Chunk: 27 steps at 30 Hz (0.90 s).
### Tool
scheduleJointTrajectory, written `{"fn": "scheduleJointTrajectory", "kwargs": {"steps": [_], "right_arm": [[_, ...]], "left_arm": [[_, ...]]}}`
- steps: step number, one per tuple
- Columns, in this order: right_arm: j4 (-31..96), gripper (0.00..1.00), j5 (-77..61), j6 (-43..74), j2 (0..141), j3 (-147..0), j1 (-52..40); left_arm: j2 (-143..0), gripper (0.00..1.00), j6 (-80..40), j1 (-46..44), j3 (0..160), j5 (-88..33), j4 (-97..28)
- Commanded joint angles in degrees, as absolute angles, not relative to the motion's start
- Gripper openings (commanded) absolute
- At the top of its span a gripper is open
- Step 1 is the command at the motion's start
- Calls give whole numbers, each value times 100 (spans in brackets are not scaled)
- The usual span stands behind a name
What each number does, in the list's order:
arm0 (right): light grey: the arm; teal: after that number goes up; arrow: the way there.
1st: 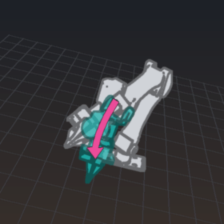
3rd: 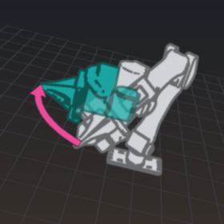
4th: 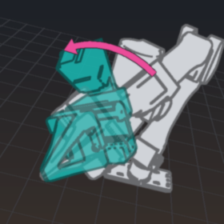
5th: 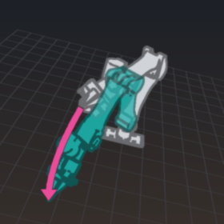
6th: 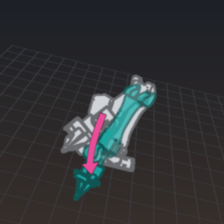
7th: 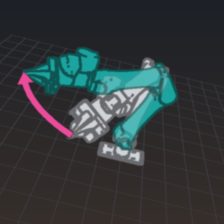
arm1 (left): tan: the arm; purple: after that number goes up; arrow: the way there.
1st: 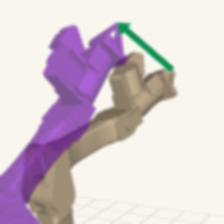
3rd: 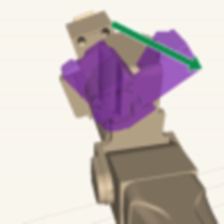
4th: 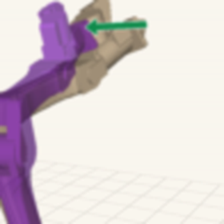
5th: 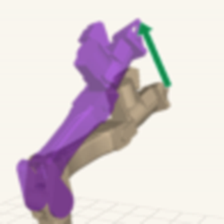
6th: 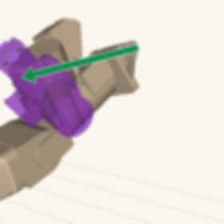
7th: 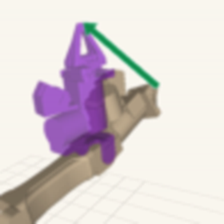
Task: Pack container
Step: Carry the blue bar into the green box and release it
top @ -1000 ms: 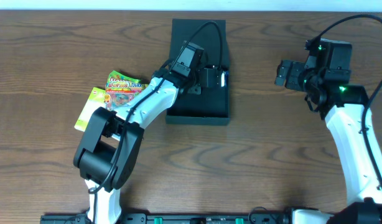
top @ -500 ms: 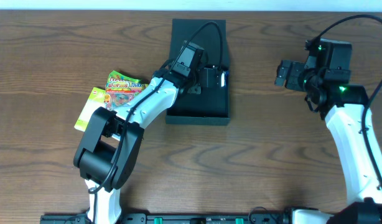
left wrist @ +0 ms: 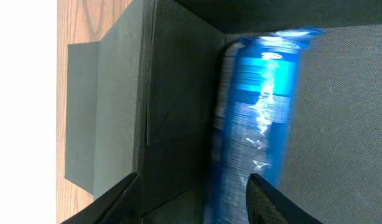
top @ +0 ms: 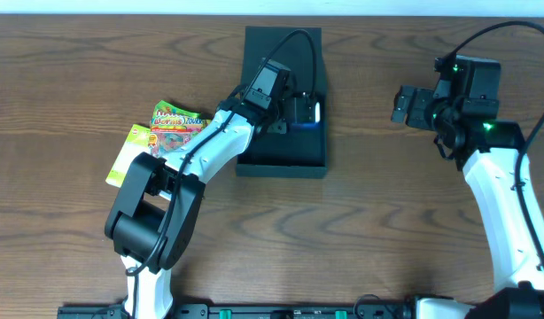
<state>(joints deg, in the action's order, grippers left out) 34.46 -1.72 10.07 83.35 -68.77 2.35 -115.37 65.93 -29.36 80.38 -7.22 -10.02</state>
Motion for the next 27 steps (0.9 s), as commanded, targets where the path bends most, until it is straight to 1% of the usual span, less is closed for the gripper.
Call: {"fn": "scheduleJointTrajectory", "kwargs": {"steps": [1, 6, 8, 10, 13, 18, 27], "right_arm": [[3435, 99, -152, 1002, 8272, -6888, 281], [3454, 99, -152, 1002, 8272, -6888, 281], [3454, 99, -152, 1002, 8272, -6888, 281], [3457, 99, -152, 1002, 8272, -6888, 281], [3457, 99, -152, 1002, 8272, -6888, 281], [3457, 99, -152, 1002, 8272, -6888, 281], [3448, 99, -150, 1002, 8272, -6888, 283]], "left_arm": [[-11594, 55, 6556, -2928, 8134, -705, -978], [-11590, 55, 6471, -2930, 8134, -652, -880], [-11563, 56, 5911, -2930, 8134, -414, -587], [-11507, 61, 5363, -2930, 8136, -235, -360], [-11485, 62, 5170, -2958, 8136, -261, -432], [-11498, 63, 5155, -2993, 8132, -735, -1085], [-11415, 63, 5052, -3041, 8136, -676, -947]]}}
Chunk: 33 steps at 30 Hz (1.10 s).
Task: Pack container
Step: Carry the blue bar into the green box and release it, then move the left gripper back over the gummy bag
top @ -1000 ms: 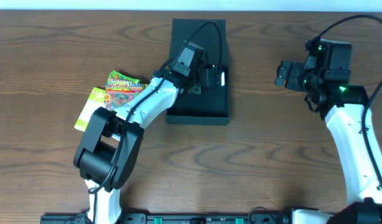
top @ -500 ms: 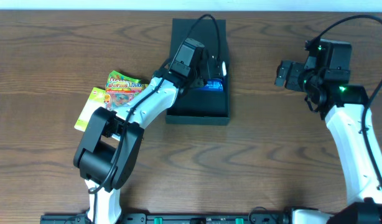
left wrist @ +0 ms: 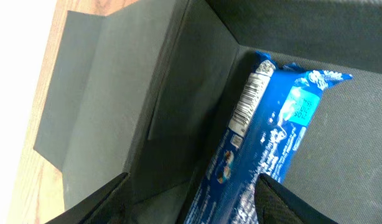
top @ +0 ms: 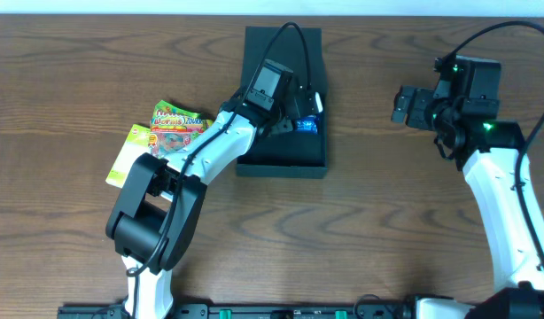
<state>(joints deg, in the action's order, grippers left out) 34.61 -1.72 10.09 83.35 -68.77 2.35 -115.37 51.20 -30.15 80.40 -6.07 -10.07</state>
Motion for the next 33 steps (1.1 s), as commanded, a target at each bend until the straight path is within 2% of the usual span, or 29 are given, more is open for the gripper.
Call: {"fn": "scheduleJointTrajectory", "kwargs": {"steps": [1, 6, 8, 12, 15, 20, 25, 27, 29, 32, 33], "right_arm": [[3450, 99, -152, 1002, 8272, -6888, 281], [3448, 99, -150, 1002, 8272, -6888, 281], [3446, 99, -152, 1002, 8272, -6888, 281], [3450, 99, -154, 1002, 8272, -6888, 281], [3450, 99, -154, 1002, 8272, -6888, 281], [3492, 99, -156, 1004, 8272, -6888, 281], [3605, 99, -154, 1002, 8272, -6888, 281], [3636, 99, -154, 1002, 8272, -6888, 281], [3664, 99, -154, 1002, 8272, -6888, 281], [3662, 99, -154, 1002, 8272, -6888, 281], [3662, 99, -154, 1002, 8272, -6888, 281]], "left_arm": [[-11299, 65, 4998, -3048, 8145, -589, -867], [-10512, 70, 3841, -3006, 8187, 799, -755], [-10071, 75, 3170, -2851, 8187, 1240, -1398], [-9817, 65, 1896, -2370, 8187, 1269, -2998], [-9922, 64, 1083, -1979, 8184, 1264, -3868], [-10178, 65, 25, -1673, 8180, 1245, -4252], [-10497, 82, -652, -1671, 8180, 1267, -4362], [-10613, 84, -961, -1656, 8180, 1267, -4447], [-10683, 92, -1245, -1643, 8180, 1302, -4654], [-10672, 98, -1439, -1643, 8180, 1566, -4825], [-10672, 96, -1439, -1643, 8180, 1588, -4869]]}}
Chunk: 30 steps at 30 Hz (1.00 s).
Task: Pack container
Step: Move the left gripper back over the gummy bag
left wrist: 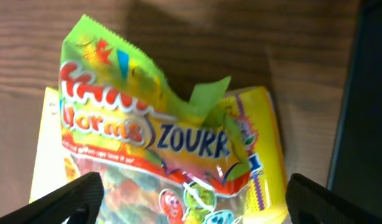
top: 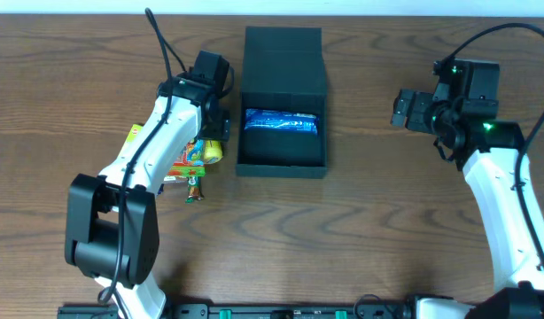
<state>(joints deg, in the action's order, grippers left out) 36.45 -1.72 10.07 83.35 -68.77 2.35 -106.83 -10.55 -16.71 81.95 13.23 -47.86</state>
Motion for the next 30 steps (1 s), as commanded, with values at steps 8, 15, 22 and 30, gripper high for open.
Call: {"fn": "scheduleJointTrajectory", "kwargs": {"steps": [8, 15, 22, 30], "right_arm": [[3662, 99, -154, 1002, 8272, -6888, 281], [3662, 99, -154, 1002, 8272, -6888, 281], [3662, 99, -154, 1002, 8272, -6888, 281], [3664, 99, -154, 1007, 8272, -6888, 281]], "left_arm": [[-10814, 91, -1546, -1623, 8169, 1636, -4989], [-10949, 83, -1549, -1498, 8169, 1671, -4982], [-11133, 74, -1546, -1321, 8169, 1645, -4989], [-11220, 47, -1544, -1308, 8169, 1540, -4945]]}}
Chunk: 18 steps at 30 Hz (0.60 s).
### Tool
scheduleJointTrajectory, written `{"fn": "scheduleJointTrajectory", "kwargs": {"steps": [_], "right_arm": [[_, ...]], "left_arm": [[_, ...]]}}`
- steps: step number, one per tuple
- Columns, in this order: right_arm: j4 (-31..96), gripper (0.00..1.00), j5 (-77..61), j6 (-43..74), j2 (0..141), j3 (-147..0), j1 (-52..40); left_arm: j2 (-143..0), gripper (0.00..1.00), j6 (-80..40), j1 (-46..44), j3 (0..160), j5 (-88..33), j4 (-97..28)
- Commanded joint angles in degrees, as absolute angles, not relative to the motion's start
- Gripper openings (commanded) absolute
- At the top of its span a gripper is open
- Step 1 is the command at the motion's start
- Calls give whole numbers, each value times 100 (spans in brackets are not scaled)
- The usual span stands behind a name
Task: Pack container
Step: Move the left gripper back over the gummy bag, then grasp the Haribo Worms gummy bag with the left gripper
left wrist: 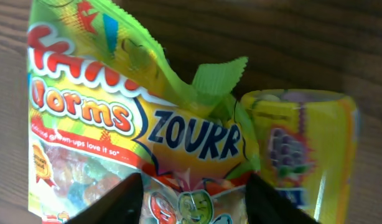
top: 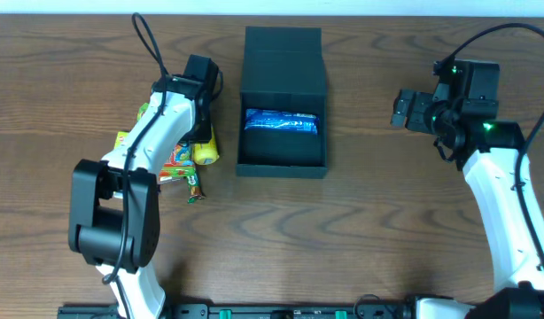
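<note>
The black box [top: 281, 164] stands open at the table's middle, with a blue snack packet [top: 281, 122] lying across its floor. Left of it lies a green and red bag of sour worms [left wrist: 135, 124], and a yellow candy packet [left wrist: 297, 143] sits against its right side. My left gripper [left wrist: 194, 202] is low over the sour worms bag, open, with one finger on each side of the bag's lower part. In the overhead view the bag [top: 176, 158] shows partly under the left arm. My right gripper [top: 401, 106] hangs at the far right, holding nothing, and looks open.
The box's lid flap [top: 283, 44] lies flat behind the box. Another flat yellow-green packet [top: 121, 142] peeks out under the candy pile at the left. Bare wooden table [top: 361, 221] stretches between the box and the right arm.
My left gripper has come down closer over the sour worms bag, and its fingers stand nearer together around it. The right arm has not moved.
My left gripper was inside the black box with the blue packet between its fingers. Then the packet lay in the box, still at the fingers. Later the gripper was out of the box, wide open above the candy pile. Now it straddles the sour worms bag.
</note>
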<state>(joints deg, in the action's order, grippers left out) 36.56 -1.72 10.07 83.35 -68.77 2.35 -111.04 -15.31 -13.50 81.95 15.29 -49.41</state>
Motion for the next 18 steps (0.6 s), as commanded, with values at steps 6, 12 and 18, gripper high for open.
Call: {"fn": "scheduleJointTrajectory", "kwargs": {"steps": [6, 12, 18], "right_arm": [[3664, 99, -154, 1007, 8272, -6888, 281], [3664, 99, -154, 1007, 8272, -6888, 281], [3664, 99, -154, 1007, 8272, -6888, 281]], "left_arm": [[-11220, 20, -1542, -1308, 8169, 1540, -4943], [-11218, 7, -1542, -1310, 8169, 1540, -4925], [-11126, 44, -1544, -1319, 8211, 1542, -4995]]}}
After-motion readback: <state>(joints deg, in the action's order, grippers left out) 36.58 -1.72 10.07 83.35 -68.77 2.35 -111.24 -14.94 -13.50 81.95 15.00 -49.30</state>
